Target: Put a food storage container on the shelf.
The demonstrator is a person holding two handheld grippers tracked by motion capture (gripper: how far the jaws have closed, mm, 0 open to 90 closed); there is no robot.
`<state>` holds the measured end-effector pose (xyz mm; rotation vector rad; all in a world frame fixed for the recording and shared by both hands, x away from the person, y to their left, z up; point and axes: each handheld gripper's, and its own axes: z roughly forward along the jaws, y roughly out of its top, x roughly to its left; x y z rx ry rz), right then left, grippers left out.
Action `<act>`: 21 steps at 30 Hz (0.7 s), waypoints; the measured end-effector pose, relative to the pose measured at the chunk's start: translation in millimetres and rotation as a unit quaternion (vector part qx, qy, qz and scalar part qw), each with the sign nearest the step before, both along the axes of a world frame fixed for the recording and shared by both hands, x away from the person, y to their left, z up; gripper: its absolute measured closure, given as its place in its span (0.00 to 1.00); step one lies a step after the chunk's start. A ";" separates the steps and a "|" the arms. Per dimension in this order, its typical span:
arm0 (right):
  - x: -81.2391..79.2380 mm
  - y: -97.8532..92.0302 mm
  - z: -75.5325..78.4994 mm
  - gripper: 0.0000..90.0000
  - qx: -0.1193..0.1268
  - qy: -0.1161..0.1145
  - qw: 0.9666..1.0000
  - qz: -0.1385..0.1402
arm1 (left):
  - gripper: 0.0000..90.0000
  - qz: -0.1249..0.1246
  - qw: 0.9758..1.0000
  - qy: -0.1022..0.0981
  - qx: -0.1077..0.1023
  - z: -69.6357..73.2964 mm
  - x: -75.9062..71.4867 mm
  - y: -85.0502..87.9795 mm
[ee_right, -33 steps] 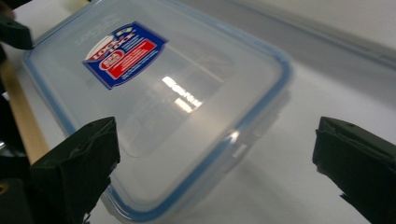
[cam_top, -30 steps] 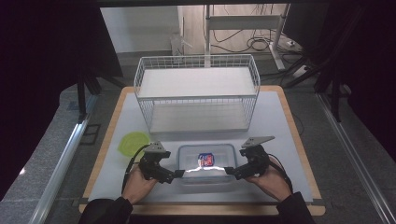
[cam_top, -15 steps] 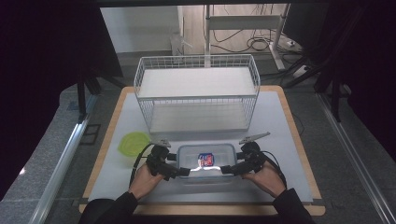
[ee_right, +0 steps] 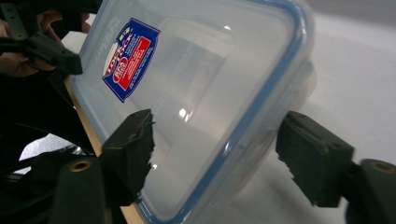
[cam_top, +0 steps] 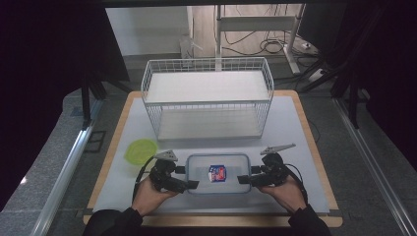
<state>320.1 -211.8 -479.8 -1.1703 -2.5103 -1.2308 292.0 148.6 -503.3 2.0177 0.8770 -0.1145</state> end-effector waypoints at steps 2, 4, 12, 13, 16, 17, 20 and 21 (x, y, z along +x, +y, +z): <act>-4.1 -2.5 2.1 0.40 0.005 -0.003 1.000 -0.005 | 0.37 0.006 1.000 0.006 -0.016 -0.7 -3.1 4.4; -7.4 -6.1 2.8 0.44 0.014 -0.003 1.000 -0.009 | 0.40 0.011 0.999 0.008 -0.032 -1.5 -6.6 8.5; -17.4 -17.2 1.3 0.55 0.047 0.012 0.999 -0.024 | 0.48 0.032 0.998 0.011 -0.055 -2.0 -11.9 9.7; -18.1 -19.2 0.1 0.56 0.059 0.027 0.997 -0.035 | 0.48 0.034 0.998 0.014 -0.059 -2.3 -11.3 9.7; -18.3 -19.1 -0.6 0.56 0.063 0.032 0.996 -0.046 | 0.48 0.043 0.997 0.020 -0.066 -2.8 -8.3 9.0; -18.4 -18.8 -0.1 0.57 0.063 0.037 0.996 -0.051 | 0.49 0.044 0.996 0.023 -0.069 -2.9 -7.3 9.2; -19.5 -17.5 0.6 0.57 0.061 0.037 0.996 -0.061 | 0.50 0.049 0.995 0.026 -0.077 -3.1 -5.5 10.1; -20.0 -17.3 1.0 0.57 0.061 0.034 0.996 -0.063 | 0.51 0.051 0.995 0.024 -0.078 -2.3 -5.2 10.0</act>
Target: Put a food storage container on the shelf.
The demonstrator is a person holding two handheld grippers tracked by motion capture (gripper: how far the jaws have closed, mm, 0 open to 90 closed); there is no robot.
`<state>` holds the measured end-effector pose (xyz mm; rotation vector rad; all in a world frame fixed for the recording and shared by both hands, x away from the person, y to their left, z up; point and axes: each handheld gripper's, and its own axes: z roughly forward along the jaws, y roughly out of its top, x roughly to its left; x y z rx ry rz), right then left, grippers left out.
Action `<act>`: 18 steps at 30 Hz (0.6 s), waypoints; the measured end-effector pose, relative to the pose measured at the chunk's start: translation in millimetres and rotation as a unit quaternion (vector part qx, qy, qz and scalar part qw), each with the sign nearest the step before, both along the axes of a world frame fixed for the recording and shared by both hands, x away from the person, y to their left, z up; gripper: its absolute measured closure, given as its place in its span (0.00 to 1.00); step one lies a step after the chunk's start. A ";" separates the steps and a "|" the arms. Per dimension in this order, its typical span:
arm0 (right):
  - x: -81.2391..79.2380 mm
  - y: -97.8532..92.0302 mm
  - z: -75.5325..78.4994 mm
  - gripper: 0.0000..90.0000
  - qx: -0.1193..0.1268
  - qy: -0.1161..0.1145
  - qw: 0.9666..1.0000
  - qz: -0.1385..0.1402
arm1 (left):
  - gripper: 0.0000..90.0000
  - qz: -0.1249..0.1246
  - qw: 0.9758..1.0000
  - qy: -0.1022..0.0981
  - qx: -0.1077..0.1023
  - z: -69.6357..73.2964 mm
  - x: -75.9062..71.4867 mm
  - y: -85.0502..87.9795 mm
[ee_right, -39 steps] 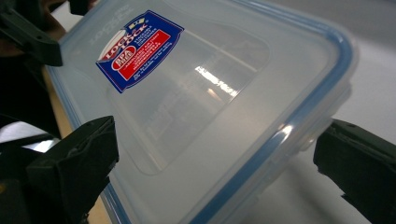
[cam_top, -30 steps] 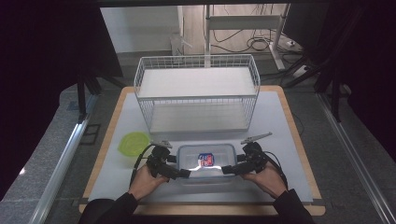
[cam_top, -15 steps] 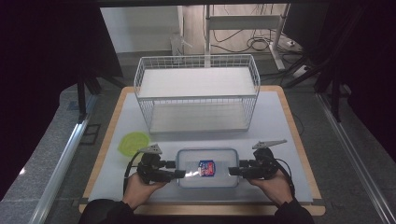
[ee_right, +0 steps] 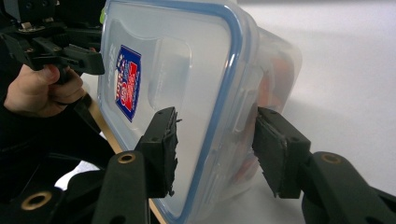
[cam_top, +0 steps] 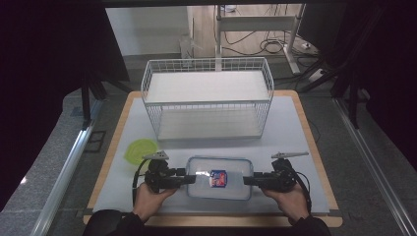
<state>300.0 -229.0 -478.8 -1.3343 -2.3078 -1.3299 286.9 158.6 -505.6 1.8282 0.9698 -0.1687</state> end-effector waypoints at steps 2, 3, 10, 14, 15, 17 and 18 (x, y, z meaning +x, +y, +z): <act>-0.5 1.2 2.0 0.59 0.000 -0.009 1.000 -0.008 | 0.52 0.003 1.000 -0.007 0.005 2.7 0.4 -0.6; 0.0 1.3 2.1 0.59 0.002 -0.013 1.000 -0.011 | 0.52 0.005 1.000 -0.012 0.009 3.6 0.8 -0.6; 4.3 1.6 4.0 0.60 0.013 -0.033 0.999 -0.015 | 0.53 0.013 1.000 -0.018 0.013 6.6 3.6 -0.3; 6.5 4.2 8.5 0.60 0.016 -0.042 0.999 -0.014 | 0.54 0.017 0.999 -0.028 0.012 12.4 4.7 2.6; 6.5 4.2 8.5 0.60 0.016 -0.042 0.999 -0.014 | 0.54 0.019 0.999 -0.029 0.012 13.6 4.9 3.6; 7.9 5.8 9.4 0.60 0.018 -0.042 0.999 -0.013 | 0.54 0.020 0.999 -0.032 0.011 15.1 5.4 4.9; 8.6 6.6 9.9 0.60 0.019 -0.044 0.999 -0.012 | 0.54 0.023 0.999 -0.031 0.010 16.4 5.5 5.4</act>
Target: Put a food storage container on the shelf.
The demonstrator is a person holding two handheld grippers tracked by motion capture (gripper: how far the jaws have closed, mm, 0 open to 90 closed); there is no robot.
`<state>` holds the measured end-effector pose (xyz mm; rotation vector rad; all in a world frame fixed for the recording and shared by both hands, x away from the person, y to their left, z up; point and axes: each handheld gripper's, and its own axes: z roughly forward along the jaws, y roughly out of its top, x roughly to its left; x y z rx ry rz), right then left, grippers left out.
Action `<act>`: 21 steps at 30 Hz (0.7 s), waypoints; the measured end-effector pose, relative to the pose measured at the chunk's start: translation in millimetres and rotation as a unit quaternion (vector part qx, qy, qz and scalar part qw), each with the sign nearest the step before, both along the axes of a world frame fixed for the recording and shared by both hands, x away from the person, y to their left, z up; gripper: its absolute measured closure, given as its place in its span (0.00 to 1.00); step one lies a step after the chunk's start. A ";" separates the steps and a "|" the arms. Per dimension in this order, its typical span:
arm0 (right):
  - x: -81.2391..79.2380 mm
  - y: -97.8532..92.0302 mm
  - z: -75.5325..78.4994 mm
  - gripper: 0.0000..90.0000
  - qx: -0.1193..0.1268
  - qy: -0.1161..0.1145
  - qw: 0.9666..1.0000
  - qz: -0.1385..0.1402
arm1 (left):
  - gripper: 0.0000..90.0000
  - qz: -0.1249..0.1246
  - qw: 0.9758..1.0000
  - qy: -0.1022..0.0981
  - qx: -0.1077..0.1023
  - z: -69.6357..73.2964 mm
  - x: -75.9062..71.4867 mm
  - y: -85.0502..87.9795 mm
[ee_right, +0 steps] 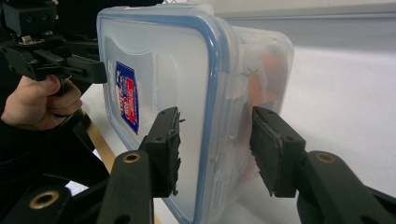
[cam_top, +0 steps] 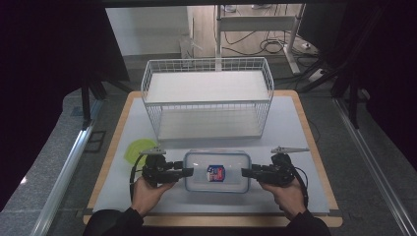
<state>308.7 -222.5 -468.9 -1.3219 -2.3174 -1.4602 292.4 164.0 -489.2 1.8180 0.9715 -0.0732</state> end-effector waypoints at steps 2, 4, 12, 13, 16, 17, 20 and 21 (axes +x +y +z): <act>2.1 1.7 3.2 0.60 0.001 -0.005 1.000 0.002 | 0.54 0.000 1.000 -0.006 0.001 2.3 0.7 1.2; 2.8 2.4 4.7 0.60 0.001 -0.006 1.000 0.002 | 0.54 0.002 1.000 -0.012 0.001 6.2 1.2 2.8; 12.6 11.1 21.1 0.60 0.004 -0.031 0.999 0.012 | 0.54 0.013 0.999 -0.033 0.003 22.8 4.0 11.0; 13.4 12.0 22.9 0.60 0.005 -0.033 0.999 0.012 | 0.54 0.014 0.999 -0.036 0.004 25.8 4.7 12.4; 18.4 15.9 33.4 0.60 0.007 -0.044 0.999 0.015 | 0.54 0.017 0.999 -0.044 0.005 33.8 6.6 14.9; 18.4 15.9 33.4 0.60 0.007 -0.044 0.999 0.015 | 0.54 0.017 0.999 -0.047 0.006 36.5 7.4 15.6; 24.3 17.3 42.4 0.60 0.010 -0.052 0.998 0.018 | 0.54 0.018 0.998 -0.053 0.002 47.1 11.1 17.8; 24.3 17.3 42.4 0.60 0.010 -0.052 0.998 0.018 | 0.55 0.018 0.998 -0.053 0.002 47.1 11.1 17.8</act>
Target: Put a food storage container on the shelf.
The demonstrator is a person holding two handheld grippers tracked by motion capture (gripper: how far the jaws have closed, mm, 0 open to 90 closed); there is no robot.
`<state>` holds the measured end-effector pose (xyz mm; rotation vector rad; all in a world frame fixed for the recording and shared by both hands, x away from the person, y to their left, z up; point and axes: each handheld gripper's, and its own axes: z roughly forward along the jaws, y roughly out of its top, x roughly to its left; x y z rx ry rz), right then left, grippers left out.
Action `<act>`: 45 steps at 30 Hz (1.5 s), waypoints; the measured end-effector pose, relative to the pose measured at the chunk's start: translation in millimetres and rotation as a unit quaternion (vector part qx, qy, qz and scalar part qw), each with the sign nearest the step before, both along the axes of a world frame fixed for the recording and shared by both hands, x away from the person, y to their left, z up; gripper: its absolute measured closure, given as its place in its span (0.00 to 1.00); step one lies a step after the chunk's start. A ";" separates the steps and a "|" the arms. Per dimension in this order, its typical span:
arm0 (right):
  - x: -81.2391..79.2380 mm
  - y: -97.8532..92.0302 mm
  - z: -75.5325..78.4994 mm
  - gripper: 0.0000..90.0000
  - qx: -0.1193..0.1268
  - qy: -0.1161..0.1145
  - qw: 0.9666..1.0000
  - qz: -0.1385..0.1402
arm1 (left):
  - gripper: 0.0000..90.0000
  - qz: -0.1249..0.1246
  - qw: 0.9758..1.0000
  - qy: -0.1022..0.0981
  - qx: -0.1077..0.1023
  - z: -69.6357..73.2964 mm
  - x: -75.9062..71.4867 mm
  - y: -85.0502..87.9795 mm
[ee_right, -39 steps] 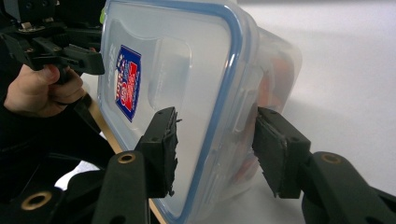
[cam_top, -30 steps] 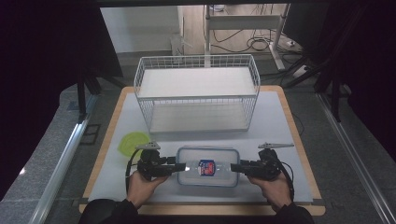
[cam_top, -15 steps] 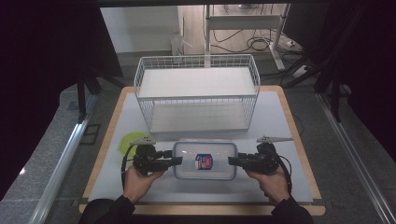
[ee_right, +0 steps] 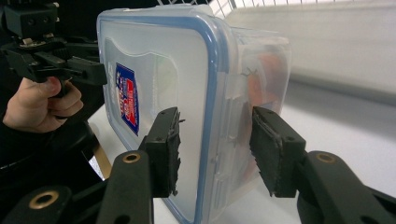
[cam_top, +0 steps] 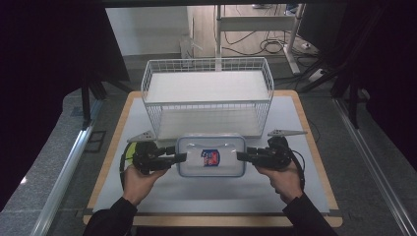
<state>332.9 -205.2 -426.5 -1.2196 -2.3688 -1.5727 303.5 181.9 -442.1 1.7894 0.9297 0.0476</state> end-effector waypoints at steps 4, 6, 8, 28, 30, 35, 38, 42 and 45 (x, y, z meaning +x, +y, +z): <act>6.1 1.0 11.9 0.60 0.004 -0.009 1.000 0.001 | 0.55 0.001 1.000 -0.010 0.000 13.9 5.1 1.8; 9.4 1.8 19.2 0.60 0.006 -0.013 1.000 0.001 | 0.55 0.002 1.000 -0.014 -0.001 19.8 7.5 2.2; 12.6 2.3 24.7 0.60 0.007 -0.017 1.000 0.002 | 0.55 0.003 1.000 -0.019 0.000 26.8 10.4 2.9; 50.9 14.6 86.6 0.59 0.014 -0.053 0.998 0.006 | 0.56 0.010 0.999 -0.038 -0.006 86.8 44.2 16.6; 54.7 16.0 92.8 0.59 0.014 -0.057 0.998 0.005 | 0.56 0.011 0.999 -0.041 -0.006 92.2 48.1 17.6; 69.6 18.8 108.8 0.59 0.017 -0.058 0.998 0.001 | 0.56 0.014 0.999 -0.042 -0.008 104.5 60.2 19.3; 75.4 19.2 112.3 0.59 0.018 -0.057 0.998 -0.001 | 0.56 0.014 0.999 -0.042 -0.007 110.3 69.4 20.1; 88.6 19.7 118.8 0.59 0.023 -0.055 0.998 -0.004 | 0.56 0.014 0.999 -0.038 -0.006 120.6 83.1 20.9; 101.2 20.4 126.2 0.59 0.029 -0.054 0.998 -0.010 | 0.56 0.013 0.999 -0.036 -0.002 128.7 93.3 21.2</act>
